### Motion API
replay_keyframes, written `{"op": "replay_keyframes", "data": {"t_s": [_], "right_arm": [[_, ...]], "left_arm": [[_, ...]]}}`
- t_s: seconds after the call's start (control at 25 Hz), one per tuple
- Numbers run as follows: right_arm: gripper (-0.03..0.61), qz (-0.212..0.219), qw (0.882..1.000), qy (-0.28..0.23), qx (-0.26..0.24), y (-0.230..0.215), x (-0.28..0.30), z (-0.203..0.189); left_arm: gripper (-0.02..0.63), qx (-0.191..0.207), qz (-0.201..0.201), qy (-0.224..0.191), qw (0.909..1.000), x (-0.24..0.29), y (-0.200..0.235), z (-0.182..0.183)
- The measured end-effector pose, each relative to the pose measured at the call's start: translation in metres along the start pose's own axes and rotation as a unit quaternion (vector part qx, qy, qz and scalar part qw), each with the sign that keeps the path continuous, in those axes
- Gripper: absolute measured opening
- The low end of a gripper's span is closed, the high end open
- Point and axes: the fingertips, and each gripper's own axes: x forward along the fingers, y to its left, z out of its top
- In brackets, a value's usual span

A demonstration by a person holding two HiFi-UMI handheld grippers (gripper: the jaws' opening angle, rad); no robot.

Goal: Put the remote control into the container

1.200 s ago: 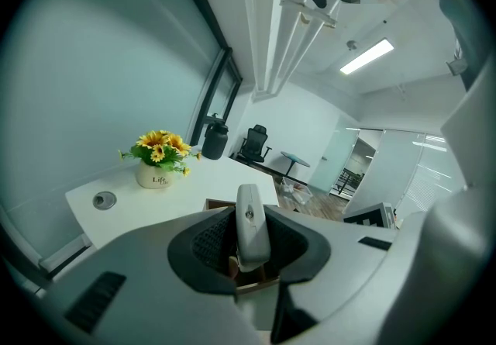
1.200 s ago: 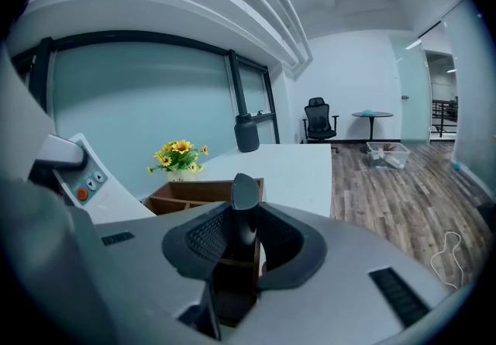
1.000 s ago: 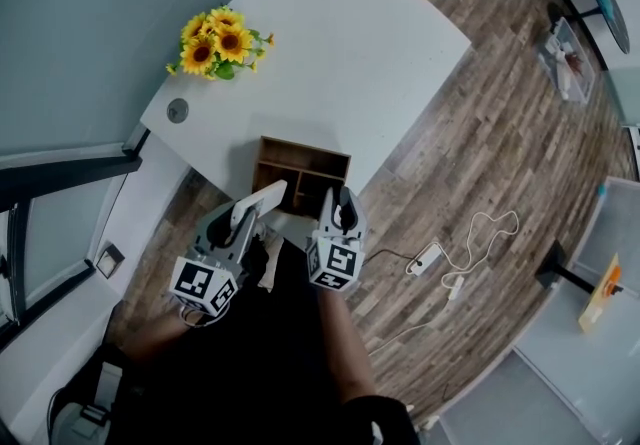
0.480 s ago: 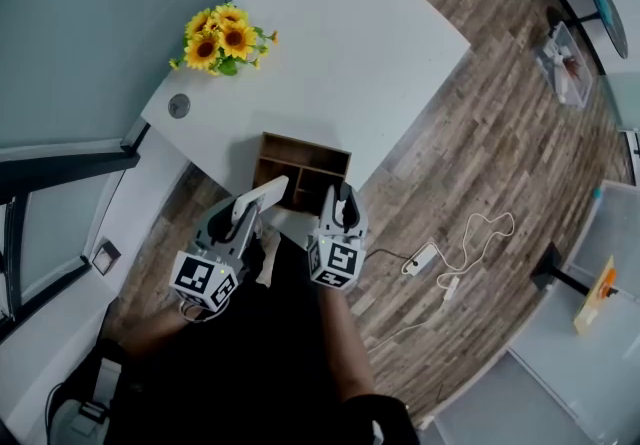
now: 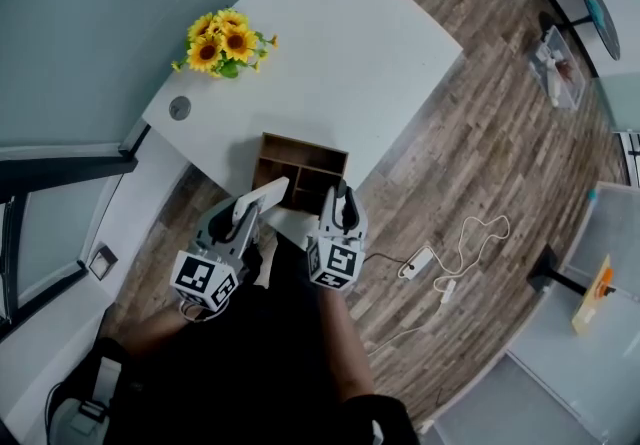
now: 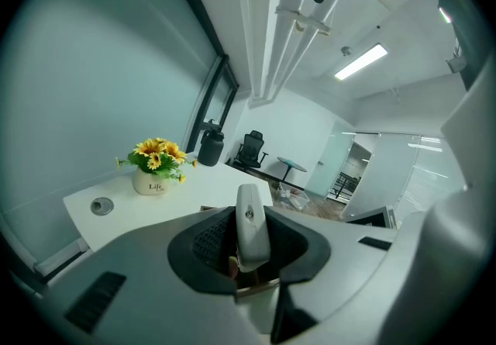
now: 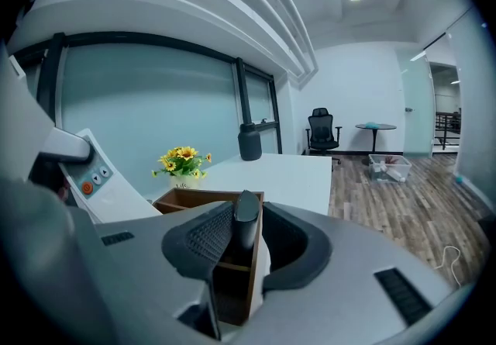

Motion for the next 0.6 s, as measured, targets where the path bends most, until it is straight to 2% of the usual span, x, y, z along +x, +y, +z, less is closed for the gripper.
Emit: {"op": "replay_keyframes", "data": {"t_s": [0.6], "right_arm": [[0.097, -0.019, 1.0, -0.023, 0.0, 0.007, -0.027, 0.008]], "left_arm": [[0.095, 0.01, -0.01, -0.018, 0.9998, -0.021, -0.005, 0.007]]}}
